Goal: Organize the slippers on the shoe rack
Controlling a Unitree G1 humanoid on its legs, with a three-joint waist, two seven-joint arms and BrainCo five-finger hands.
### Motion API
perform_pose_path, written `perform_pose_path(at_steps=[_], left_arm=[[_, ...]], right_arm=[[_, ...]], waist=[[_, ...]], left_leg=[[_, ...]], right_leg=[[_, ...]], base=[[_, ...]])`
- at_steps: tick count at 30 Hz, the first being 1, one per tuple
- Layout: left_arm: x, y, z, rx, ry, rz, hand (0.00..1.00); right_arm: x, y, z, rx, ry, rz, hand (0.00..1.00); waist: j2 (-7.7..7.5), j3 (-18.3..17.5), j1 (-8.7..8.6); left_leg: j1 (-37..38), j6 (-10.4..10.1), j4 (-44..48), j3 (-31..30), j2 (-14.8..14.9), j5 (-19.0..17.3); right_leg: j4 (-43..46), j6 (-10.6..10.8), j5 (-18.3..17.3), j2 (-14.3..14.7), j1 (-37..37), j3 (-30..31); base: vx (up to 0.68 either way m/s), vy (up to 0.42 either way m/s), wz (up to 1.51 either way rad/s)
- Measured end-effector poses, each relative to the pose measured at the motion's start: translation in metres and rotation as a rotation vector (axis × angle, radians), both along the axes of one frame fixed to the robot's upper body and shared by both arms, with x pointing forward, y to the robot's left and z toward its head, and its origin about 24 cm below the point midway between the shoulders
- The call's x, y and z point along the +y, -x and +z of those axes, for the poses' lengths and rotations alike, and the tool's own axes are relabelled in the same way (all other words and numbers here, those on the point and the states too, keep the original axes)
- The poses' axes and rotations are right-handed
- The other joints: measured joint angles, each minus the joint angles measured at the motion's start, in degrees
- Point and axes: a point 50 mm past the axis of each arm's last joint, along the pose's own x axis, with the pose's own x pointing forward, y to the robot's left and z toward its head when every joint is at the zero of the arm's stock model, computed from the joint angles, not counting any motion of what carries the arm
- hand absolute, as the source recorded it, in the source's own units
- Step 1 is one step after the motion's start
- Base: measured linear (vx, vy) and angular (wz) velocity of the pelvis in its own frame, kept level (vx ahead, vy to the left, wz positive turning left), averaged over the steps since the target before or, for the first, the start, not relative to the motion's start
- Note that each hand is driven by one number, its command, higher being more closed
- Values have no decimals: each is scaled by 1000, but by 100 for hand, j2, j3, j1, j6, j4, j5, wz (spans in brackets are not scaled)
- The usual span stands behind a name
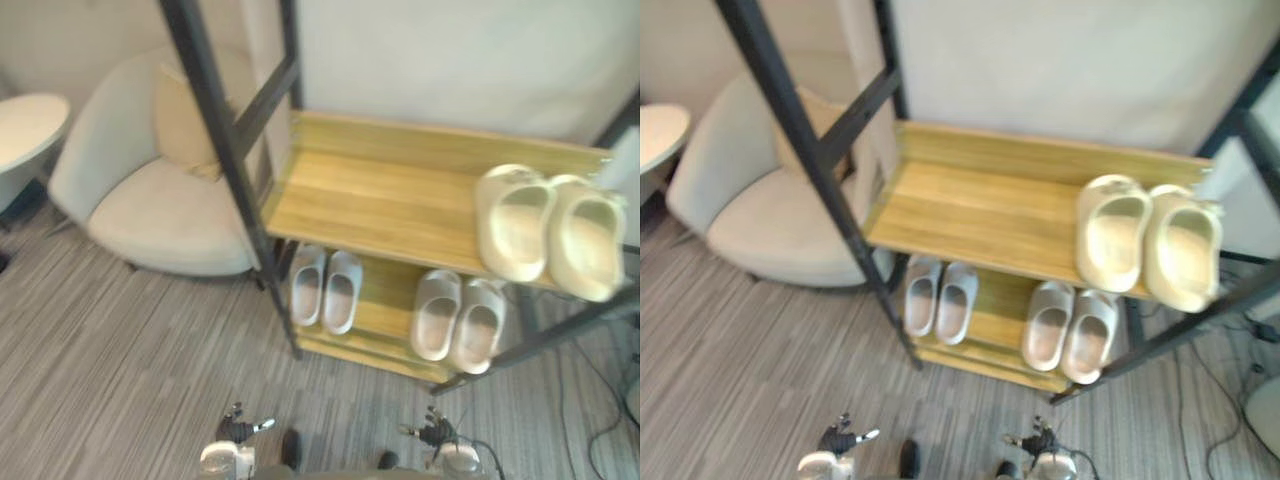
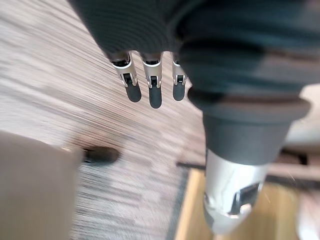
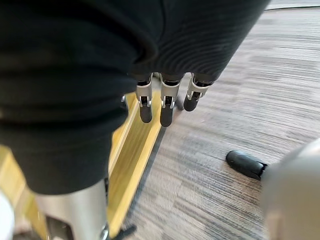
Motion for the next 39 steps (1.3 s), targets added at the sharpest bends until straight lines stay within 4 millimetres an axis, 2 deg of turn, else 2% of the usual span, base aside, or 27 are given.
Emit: perform_pose_path(at_steps=[1,2,3,4,5,6,7,8,9,10,12,13,14,16,17,19,20,22,24,26,28,31,32,34,35,36,39], left_arm=[[0,-5,3,-27,-5,-2,0],[1,-9,5,-38,-10,-4,0],[-1,-14,7,-56,-6,-1,0],[-3,-14,7,-53,1,-2,0],[-4,-13,8,-57,-2,-7,0],[-4,-14,8,-60,-3,-10,0],[-8,-17,8,-68,6,-9,0],[-12,-20,9,-74,14,-14,0],[-12,-21,8,-72,14,-16,0],[-13,-18,6,-49,12,-25,0],[-7,-12,3,-23,-1,-25,0],[-7,-11,3,-20,-1,-24,0],[-5,-10,2,-15,-6,-24,0],[0,-7,2,-6,-19,-23,0],[0,-7,2,-4,-19,-25,0],[2,-7,2,-2,-30,-42,0],[2,-6,1,3,-30,-41,0],[0,-6,1,5,-35,-52,0],[-2,-9,2,-1,-32,-55,0],[-7,-9,1,-1,-17,-57,0],[-3,-9,1,3,-21,-34,0],[-3,-5,-1,15,-20,-35,0],[-4,-6,-1,14,-20,-36,0],[-7,-9,1,2,-13,-35,0],[-6,-12,2,-11,-14,-33,0],[-6,-14,4,-20,-16,-35,0],[-7,-15,4,-23,-17,-45,0]], right_arm=[[2,-10,4,-26,0,4,0],[2,-15,7,-42,1,5,0],[5,-28,14,-91,-1,9,0],[5,-31,18,-118,-1,-1,0],[-1,-30,21,-141,4,-30,0],[-1,-29,21,-141,5,-33,0],[-5,-26,20,-137,14,-54,0],[-11,-23,19,-129,17,-82,0],[-10,-22,18,-126,12,-88,0],[-3,-16,12,-92,-9,-92,0],[2,-11,7,-61,-26,-89,0],[2,-12,7,-60,-25,-88,0],[2,-11,5,-45,-26,-81,0],[5,-7,2,-20,-36,-67,0],[5,-6,1,-10,-38,-68,0],[5,8,-5,39,-43,-78,0],[5,11,-7,49,-44,-80,0],[5,21,-10,75,-50,-98,0],[4,24,-11,75,-63,-136,0],[2,30,-13,86,-69,-169,0],[10,31,-15,97,-93,-175,0],[18,33,-16,99,-119,-174,0],[19,32,-16,98,-120,-174,0],[24,32,-17,94,-135,-178,0],[25,32,-17,94,-138,-180,0],[27,32,-17,94,-142,-180,0],[27,28,-15,75,-147,-183,0]], waist=[[-46,33,13],[-104,63,-8],[-267,165,53],[-313,184,14],[-312,176,0],[-294,169,-2],[-218,143,-36],[-130,141,-38],[-162,159,-44],[-275,145,-34],[-387,93,-46],[-382,96,-42],[-352,112,-45],[-351,128,-58],[-351,130,-86],[-412,241,-269],[-420,241,-276],[-450,228,-308],[-458,228,-342],[-430,205,-329],[-526,192,-257],[-562,126,-179],[-564,126,-179],[-555,119,-174],[-555,122,-142],[-576,99,-108],[-591,65,-42]], left_leg=[[-264,-228,-56,-43,-104,457],[-320,-284,-115,-24,-140,593],[-539,69,531,799,-150,145],[-678,587,1541,1507,-86,-580],[-625,648,2699,2283,274,-1456],[-560,589,2864,2422,396,-1609],[-363,382,3042,2713,741,-2006],[-253,320,2715,2693,716,-2117],[-211,320,2607,2695,682,-2117],[38,354,1929,2581,490,-2091],[154,529,1532,2572,266,-1837],[165,544,1522,2560,247,-1828],[224,595,1493,2536,171,-1799],[304,706,1349,2389,-17,-1741],[321,710,1292,2296,-73,-1738],[425,752,1146,1653,-299,-1672],[426,753,1149,1539,-322,-1667],[300,705,1035,907,-428,-1519],[307,646,844,526,-492,-1413],[340,657,624,218,-501,-1058],[555,568,273,-84,-493,-832],[571,569,252,-285,-514,-795],[523,558,286,-286,-519,-808],[204,640,905,187,-464,-1171],[-57,649,1561,1005,-273,-1452],[-209,689,2008,1574,-218,-1512],[-212,686,2037,1903,-220,-1508]], right_leg=[[197,-236,-167,-44,-238,-131],[172,-268,-156,-146,-256,-222],[226,-269,-79,-345,-322,-561],[344,-240,-61,-485,-299,-662],[491,-245,-64,-551,-265,-858],[510,-245,-63,-550,-256,-904],[614,-234,-58,-543,-279,-1059],[668,-142,-13,-499,-304,-1132],[651,-115,12,-478,-297,-1129],[386,-66,177,-423,-285,-1139],[147,-121,384,-427,-279,-952],[148,-109,401,-435,-280,-903],[325,-126,385,-531,-310,-786],[983,-180,46,-824,-491,-547],[1145,-203,-93,-835,-571,-321],[1532,-196,-604,-449,-822,1289],[1544,-173,-659,-341,-822,1544],[1515,-88,-1010,152,-723,2250],[1486,-8,-1154,307,-673,2375],[1505,-53,-1197,371,-629,2273],[1460,-183,-1252,361,-400,1942],[1273,-245,-1260,384,-141,1835],[1258,-252,-1254,372,-101,1825],[1235,-288,-1222,343,9,1696],[1237,-289,-1222,366,141,1596],[1240,-289,-1221,358,266,1572],[1214,-282,-1213,337,327,1529]], base=[[-197,-30,107],[-228,16,102],[-157,47,76],[-167,21,92],[-84,-12,70],[-159,56,77],[-154,152,59],[-187,184,56],[-170,151,42],[-183,133,23],[-176,125,17],[-132,108,10],[-120,115,7],[-113,88,19],[-121,16,67],[-123,-53,127],[-72,-131,130],[-56,-146,113],[24,-144,120],[117,-134,104],[182,-133,72],[178,-97,48],[109,-30,66],[86,21,59],[114,47,60],[113,47,57],[110,55,45]])
